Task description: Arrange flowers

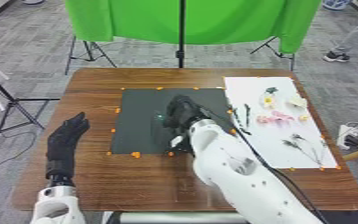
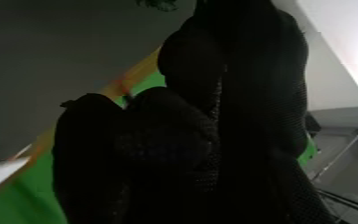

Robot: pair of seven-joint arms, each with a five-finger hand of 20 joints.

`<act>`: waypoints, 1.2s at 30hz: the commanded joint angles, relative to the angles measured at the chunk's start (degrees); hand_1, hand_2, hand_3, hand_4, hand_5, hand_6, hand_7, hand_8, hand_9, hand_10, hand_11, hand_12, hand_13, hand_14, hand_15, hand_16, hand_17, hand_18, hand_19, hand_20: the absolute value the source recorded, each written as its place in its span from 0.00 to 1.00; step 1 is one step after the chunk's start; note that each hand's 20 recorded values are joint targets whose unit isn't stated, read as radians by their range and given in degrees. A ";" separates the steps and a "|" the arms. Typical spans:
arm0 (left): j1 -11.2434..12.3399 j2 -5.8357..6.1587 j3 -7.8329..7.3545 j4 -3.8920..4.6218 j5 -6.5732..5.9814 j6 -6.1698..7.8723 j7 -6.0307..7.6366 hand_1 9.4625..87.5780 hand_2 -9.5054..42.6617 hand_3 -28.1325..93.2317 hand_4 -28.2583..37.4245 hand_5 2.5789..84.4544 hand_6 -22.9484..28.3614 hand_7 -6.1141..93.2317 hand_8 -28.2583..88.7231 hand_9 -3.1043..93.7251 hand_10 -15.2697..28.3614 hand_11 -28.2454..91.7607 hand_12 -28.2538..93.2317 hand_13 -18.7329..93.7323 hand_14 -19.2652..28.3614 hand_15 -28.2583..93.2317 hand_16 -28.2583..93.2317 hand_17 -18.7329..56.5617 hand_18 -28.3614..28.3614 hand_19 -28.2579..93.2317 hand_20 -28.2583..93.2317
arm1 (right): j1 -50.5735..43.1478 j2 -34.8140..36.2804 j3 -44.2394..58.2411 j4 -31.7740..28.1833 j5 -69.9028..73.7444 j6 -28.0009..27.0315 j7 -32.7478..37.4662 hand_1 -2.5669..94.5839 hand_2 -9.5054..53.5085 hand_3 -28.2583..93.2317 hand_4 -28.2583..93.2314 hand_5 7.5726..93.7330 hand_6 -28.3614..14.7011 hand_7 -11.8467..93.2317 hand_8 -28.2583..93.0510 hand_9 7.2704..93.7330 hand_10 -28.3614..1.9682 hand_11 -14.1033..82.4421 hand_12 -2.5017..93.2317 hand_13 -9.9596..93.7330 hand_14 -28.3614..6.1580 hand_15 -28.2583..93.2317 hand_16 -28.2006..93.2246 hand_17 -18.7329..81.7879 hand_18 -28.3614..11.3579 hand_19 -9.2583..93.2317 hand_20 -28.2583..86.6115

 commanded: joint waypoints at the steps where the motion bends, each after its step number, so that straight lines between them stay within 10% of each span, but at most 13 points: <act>1: -0.65 1.26 1.30 1.79 -0.14 -0.88 -0.35 0.08 0.35 0.79 0.00 0.52 0.54 0.17 0.19 0.45 0.66 0.39 0.32 0.43 0.73 0.45 0.22 0.32 0.70 0.32 0.39 | 5.10 -4.52 -4.24 5.30 5.02 4.95 2.08 0.99 0.00 0.00 0.72 0.76 0.57 0.51 0.40 0.89 0.57 0.55 0.55 1.00 0.76 0.73 0.47 0.97 0.70 0.94 0.60; 17: -1.00 0.87 2.62 1.67 1.05 -2.81 -1.30 0.09 0.29 0.79 0.00 0.50 0.54 0.17 0.19 0.44 0.65 0.39 0.33 0.43 0.74 0.46 0.23 0.31 0.71 0.33 0.39 | 7.04 -5.96 -6.60 10.19 10.78 6.21 0.93 0.83 0.00 0.00 0.59 0.74 0.51 0.44 0.38 0.87 0.40 0.57 0.34 1.00 0.72 0.65 0.47 0.97 0.71 0.85 0.63; 18: -1.00 0.91 2.57 1.65 1.11 -3.09 -1.62 0.09 0.29 0.80 0.00 0.50 0.54 0.17 0.19 0.44 0.64 0.39 0.33 0.43 0.74 0.46 0.23 0.31 0.71 0.33 0.39 | 6.95 -5.90 -6.75 10.21 10.85 6.56 1.01 0.77 0.00 0.09 0.56 0.75 0.51 0.43 0.37 0.87 0.40 0.57 0.34 1.00 0.72 0.65 0.47 0.98 0.72 0.84 0.64; 20: -0.95 0.84 2.54 1.60 1.22 -3.19 -1.90 0.10 0.28 0.80 0.00 0.50 0.54 0.17 0.19 0.44 0.64 0.39 0.33 0.43 0.74 0.46 0.23 0.31 0.71 0.33 0.39 | 6.90 -5.82 -6.77 10.20 10.97 6.30 0.70 0.52 0.00 0.64 0.14 0.75 0.50 0.45 0.25 0.87 0.40 0.57 0.34 1.00 0.72 0.64 0.47 0.98 0.71 0.84 0.65; 21: -0.90 0.67 2.47 1.61 1.27 -3.43 -1.90 0.10 0.27 0.80 0.00 0.50 0.54 0.17 0.19 0.44 0.64 0.39 0.33 0.43 0.74 0.46 0.23 0.31 0.71 0.33 0.39 | 6.79 -5.43 -6.81 9.85 10.60 6.03 0.34 0.48 0.00 0.70 0.09 0.75 0.50 0.46 0.19 0.87 0.40 0.57 0.34 1.00 0.72 0.64 0.47 0.98 0.71 0.83 0.65; 28: 0.93 -0.44 1.45 0.81 1.34 -3.74 -2.86 0.11 0.26 0.80 0.00 0.49 0.54 0.17 0.19 0.43 0.64 0.39 0.33 0.43 0.74 0.47 0.23 0.31 0.72 0.33 0.39 | 4.31 0.25 -5.09 3.75 0.16 -3.95 0.00 0.24 0.13 0.72 0.13 0.77 0.47 0.34 0.18 0.86 0.38 0.57 0.34 1.00 0.68 0.64 0.49 0.96 0.66 0.87 0.63; 36: 1.01 -0.73 1.38 0.74 1.51 -4.60 -3.34 0.11 0.26 0.79 0.00 0.50 0.55 0.17 0.19 0.43 0.64 0.39 0.33 0.43 0.75 0.47 0.23 0.31 0.72 0.33 0.39 | 1.55 3.10 -5.16 0.72 1.50 -10.15 2.11 0.20 0.28 0.69 0.11 0.78 0.47 0.26 0.18 0.87 0.37 0.59 0.35 1.00 0.67 0.68 0.49 0.95 0.63 0.94 0.59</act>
